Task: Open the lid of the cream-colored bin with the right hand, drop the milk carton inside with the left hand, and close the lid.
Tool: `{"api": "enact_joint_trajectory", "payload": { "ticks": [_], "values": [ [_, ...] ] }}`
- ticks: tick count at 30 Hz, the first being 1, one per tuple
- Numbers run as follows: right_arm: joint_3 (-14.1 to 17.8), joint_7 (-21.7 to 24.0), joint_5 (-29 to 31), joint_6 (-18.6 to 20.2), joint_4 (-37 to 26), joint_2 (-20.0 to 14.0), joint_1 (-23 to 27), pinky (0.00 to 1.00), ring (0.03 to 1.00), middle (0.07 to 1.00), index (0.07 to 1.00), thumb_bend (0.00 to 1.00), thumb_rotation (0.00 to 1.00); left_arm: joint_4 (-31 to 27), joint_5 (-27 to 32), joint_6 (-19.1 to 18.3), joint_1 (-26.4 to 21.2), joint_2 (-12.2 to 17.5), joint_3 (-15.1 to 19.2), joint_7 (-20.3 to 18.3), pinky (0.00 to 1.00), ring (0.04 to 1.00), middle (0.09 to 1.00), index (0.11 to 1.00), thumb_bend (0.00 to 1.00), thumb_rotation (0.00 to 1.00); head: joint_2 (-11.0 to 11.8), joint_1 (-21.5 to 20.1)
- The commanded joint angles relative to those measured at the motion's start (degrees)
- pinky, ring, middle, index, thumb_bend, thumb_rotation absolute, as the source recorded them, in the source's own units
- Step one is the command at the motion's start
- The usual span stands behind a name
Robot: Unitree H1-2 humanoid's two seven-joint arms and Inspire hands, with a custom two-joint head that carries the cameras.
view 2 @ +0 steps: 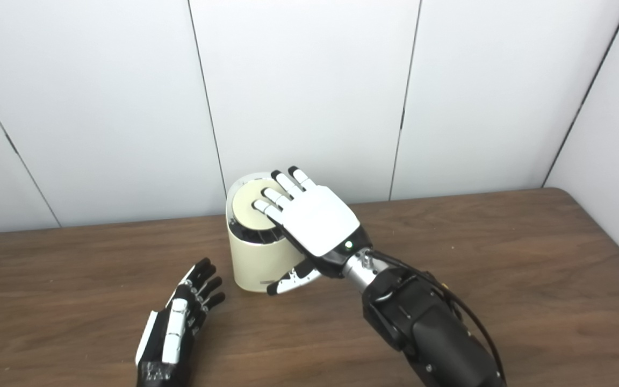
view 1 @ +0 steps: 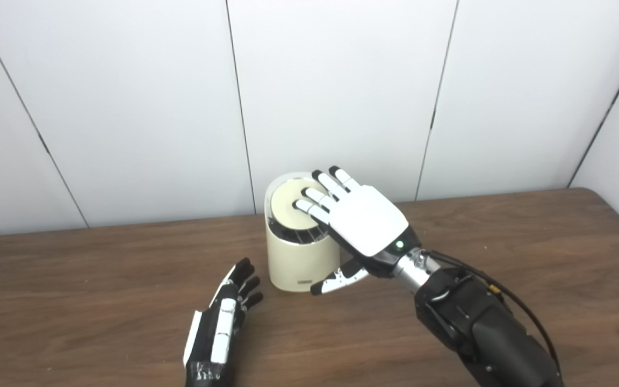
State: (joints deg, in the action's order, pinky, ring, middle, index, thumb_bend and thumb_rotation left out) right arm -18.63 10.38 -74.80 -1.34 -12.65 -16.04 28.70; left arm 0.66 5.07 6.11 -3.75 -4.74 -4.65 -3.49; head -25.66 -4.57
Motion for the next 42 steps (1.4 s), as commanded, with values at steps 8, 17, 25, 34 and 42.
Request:
{"api": "enact_joint_trajectory", "payload": {
  "ticks": [8,17,25,34,42],
  "values": [
    [6.99,-3.83,4.14,4.53,-4.11,4.39,4.58,1.00,1.000,1.000,1.000,0.64,0.72,-1.05,0.31,1.62,-1.50,-0.55,0.39,0.02,0.87,0.904,0.924,0.945,0.62,0.89,0.02,0.15],
    [12.69,-6.67,18.11,6.07,-8.79,9.23,-2.05,1.00,1.000,1.000,1.000,0.56,0.73,-1.58,-0.14,1.32,-1.50,-0.72,0.33,0.27,0.90,0.930,0.941,0.961,0.58,0.92,0.06,2.29],
    [18.61,-15.21,46.81,-2.46,-8.21,15.34,-12.43,0.70,0.819,0.822,0.802,0.25,0.71,-1.98,-4.89,4.80,-1.78,-0.80,0.50,3.02,0.87,0.926,0.931,0.930,0.28,0.94,-0.23,3.39],
    [19.05,-19.00,56.19,-11.65,-1.37,16.67,-22.80,0.69,0.782,0.790,0.764,0.18,0.37,-3.34,-4.98,5.68,-2.14,0.61,3.86,5.05,0.83,0.886,0.909,0.915,0.17,0.75,-1.23,3.81],
    [18.35,-20.30,54.04,-10.10,1.26,17.43,-26.84,0.68,0.781,0.799,0.780,0.17,0.36,-4.33,-4.47,3.93,-1.41,1.20,4.97,5.78,0.81,0.871,0.892,0.890,0.19,0.70,-2.41,3.50]
  ]
}}
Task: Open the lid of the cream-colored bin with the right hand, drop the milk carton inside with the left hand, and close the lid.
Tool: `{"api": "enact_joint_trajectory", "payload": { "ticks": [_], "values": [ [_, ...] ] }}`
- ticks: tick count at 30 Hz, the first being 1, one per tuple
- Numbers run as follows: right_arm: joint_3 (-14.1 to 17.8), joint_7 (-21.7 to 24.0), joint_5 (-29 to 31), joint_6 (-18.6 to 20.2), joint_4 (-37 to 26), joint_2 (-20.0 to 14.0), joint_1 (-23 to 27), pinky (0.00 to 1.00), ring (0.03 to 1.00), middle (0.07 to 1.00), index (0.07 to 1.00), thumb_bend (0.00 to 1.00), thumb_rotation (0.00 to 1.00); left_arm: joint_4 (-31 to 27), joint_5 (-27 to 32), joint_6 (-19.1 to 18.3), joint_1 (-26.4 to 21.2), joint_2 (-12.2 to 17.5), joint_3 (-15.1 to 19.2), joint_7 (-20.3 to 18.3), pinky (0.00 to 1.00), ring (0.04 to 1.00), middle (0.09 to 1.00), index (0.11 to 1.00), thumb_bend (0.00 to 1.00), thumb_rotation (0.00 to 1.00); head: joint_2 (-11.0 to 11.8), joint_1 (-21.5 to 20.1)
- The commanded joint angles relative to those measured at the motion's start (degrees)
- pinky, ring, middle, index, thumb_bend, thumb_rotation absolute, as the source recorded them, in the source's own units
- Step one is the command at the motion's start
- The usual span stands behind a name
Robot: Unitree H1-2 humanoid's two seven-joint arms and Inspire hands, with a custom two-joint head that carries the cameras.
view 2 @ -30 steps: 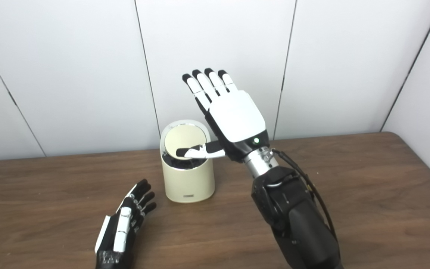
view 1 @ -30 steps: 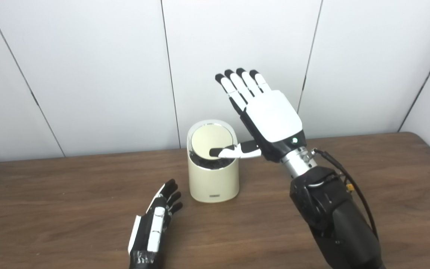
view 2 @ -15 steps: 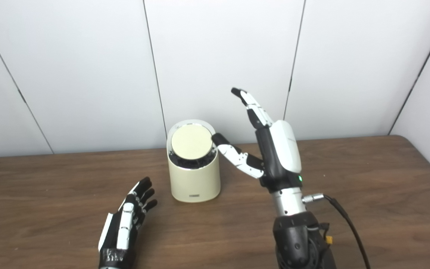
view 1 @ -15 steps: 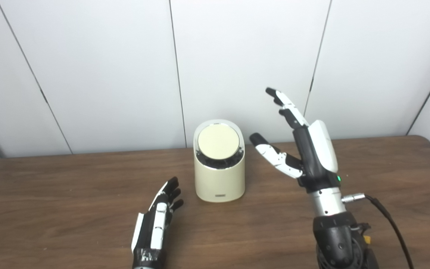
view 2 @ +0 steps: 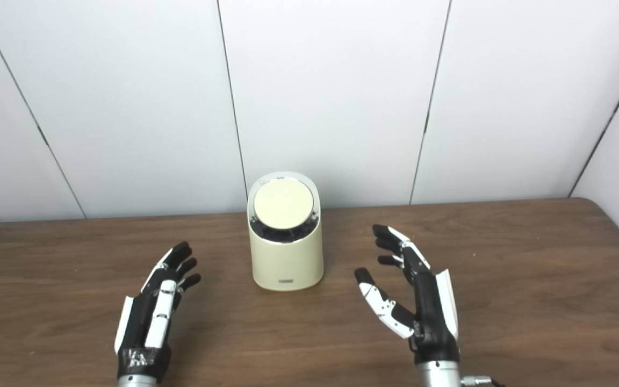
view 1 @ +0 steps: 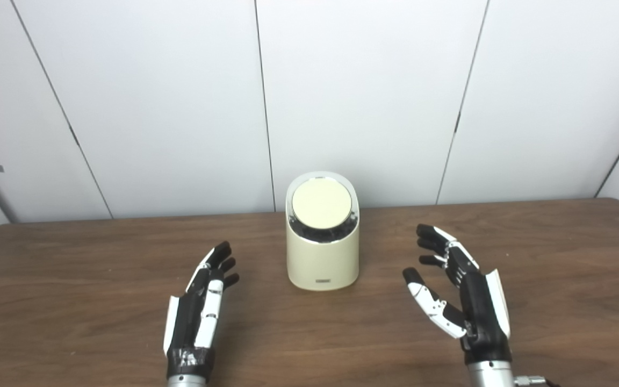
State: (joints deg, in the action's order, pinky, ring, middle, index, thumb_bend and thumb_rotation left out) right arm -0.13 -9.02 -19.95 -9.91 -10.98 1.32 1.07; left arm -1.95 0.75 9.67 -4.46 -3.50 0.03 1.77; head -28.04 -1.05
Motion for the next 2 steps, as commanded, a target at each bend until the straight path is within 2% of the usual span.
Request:
{"api": "enact_joint_trajectory", "payload": {
  "ticks": [1,2],
  "values": [
    [-0.12,-1.22,-1.53,-0.93,-0.06,0.11,0.56,0.68,0.780,0.799,0.782,0.17,0.37,-1.95,-0.31,0.12,-0.43,0.05,0.34,0.53,0.81,0.871,0.892,0.889,0.20,0.71,-0.12,0.20],
    [0.01,-1.63,-2.35,-0.24,0.21,0.25,0.42,0.68,0.777,0.795,0.781,0.18,0.39,-2.20,-0.43,-0.07,-0.10,0.12,0.36,0.51,0.81,0.873,0.895,0.891,0.20,0.72,-0.25,0.48]
  ]
}}
